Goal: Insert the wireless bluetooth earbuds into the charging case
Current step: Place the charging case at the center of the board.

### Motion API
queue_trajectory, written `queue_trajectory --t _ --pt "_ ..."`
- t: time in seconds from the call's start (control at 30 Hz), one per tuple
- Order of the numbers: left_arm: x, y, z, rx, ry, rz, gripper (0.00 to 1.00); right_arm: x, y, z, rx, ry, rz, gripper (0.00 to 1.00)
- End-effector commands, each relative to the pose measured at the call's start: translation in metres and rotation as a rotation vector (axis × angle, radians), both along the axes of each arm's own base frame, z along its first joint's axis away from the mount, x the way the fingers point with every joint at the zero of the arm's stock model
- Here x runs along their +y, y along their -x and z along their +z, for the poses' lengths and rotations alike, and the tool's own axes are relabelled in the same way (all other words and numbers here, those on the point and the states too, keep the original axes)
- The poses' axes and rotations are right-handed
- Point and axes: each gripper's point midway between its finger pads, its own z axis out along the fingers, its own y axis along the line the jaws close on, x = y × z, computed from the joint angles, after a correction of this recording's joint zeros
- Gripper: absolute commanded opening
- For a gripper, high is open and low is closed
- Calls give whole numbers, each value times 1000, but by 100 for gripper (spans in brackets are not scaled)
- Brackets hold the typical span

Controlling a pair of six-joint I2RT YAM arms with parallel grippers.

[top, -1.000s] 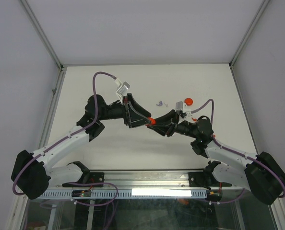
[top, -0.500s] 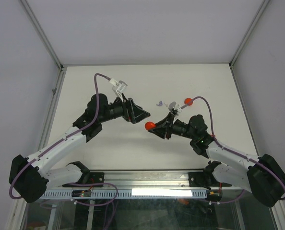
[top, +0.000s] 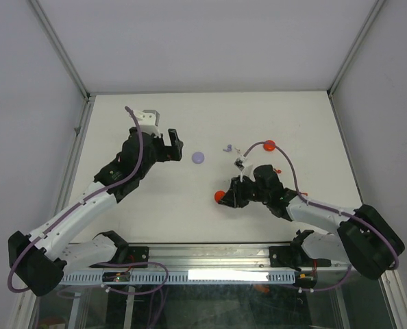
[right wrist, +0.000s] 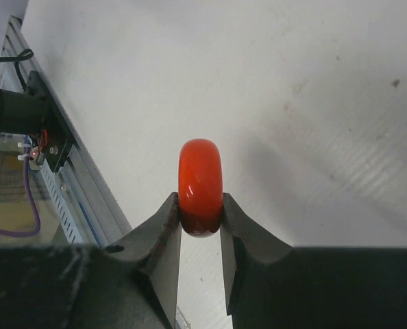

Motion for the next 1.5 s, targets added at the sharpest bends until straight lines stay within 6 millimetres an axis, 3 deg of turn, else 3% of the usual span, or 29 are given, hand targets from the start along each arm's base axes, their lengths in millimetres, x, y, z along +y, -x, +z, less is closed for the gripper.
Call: queue_trajectory --t 0.0,0.27,0.47,0.63,0.77,1.1,1.27,1.47 --pt "48 -16 34 -129 -125 202 99 7 0 -7 132 3 -25 0" --pt "63 -19 18 -127 -116 245 99 14 1 -33 257 66 -16 9" --pt "76 -18 17 -130 -110 268 99 -2 0 -57 299 183 -88 31" --pt "80 -18 19 -136 -105 276 99 -14 -4 -58 275 234 -141 46" --pt "84 -17 20 -138 -96 289 99 -21 -10 -47 222 275 -153 56" --pt "87 -16 22 -139 -70 296 99 -47 -55 17 -42 361 -276 68" --pt "89 -15 25 -145 -53 298 99 -78 -89 35 -125 415 -430 78" --pt "93 -14 28 -156 -32 308 99 -124 -144 53 -172 432 -664 83"
